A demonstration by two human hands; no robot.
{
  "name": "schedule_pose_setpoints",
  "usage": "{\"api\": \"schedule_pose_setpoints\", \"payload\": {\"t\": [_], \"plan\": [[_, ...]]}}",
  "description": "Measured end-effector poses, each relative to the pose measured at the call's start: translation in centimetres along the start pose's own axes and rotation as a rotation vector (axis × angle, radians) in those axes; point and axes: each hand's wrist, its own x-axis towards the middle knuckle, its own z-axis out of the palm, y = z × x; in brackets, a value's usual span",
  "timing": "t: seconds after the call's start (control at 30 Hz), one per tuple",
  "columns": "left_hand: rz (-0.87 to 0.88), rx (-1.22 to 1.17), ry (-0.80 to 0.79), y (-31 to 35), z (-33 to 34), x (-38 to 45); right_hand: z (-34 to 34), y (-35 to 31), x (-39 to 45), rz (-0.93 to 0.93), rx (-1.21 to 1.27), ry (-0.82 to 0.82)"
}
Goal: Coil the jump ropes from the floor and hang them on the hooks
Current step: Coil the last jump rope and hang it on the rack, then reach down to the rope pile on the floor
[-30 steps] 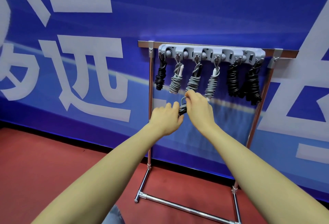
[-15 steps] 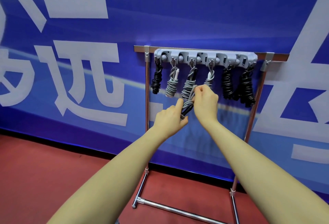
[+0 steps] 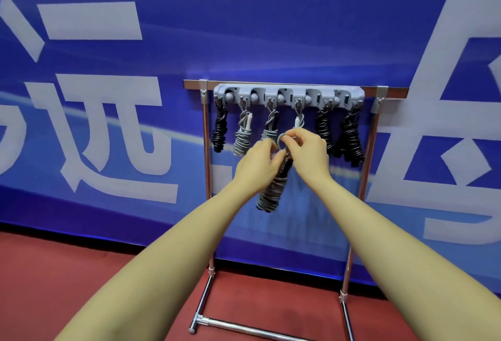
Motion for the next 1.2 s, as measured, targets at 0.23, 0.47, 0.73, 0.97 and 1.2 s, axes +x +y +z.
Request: {"api": "schedule_pose_setpoints", "payload": {"t": [0.23,0.47,0.73,0.97,1.2], "plan": [[-0.049,-0.255,0.057,4.4,2.2,4.9,-3.6,2.2,3.2,-0.007,-0.029,0.076],[-0.147,-0.425,0.031,4.8,6.0,10.0,-4.5,5.3,7.6,0.048,0.057,0.081],[-0.127,-0.526,0.016,4.6,8.8,16.8,-3.2,7.8,12.9,0.079,-0.022,0.257],[-0.079,-0.461,0.111,5.1,10.3,19.6,-3.0,8.5,15.7,0.121,-0.088,0.282],[-0.088,-0.417,0.104,4.7,11.1,19.5,-2.9,9.3,15.8,0.130,-0.099,0.257]]}}
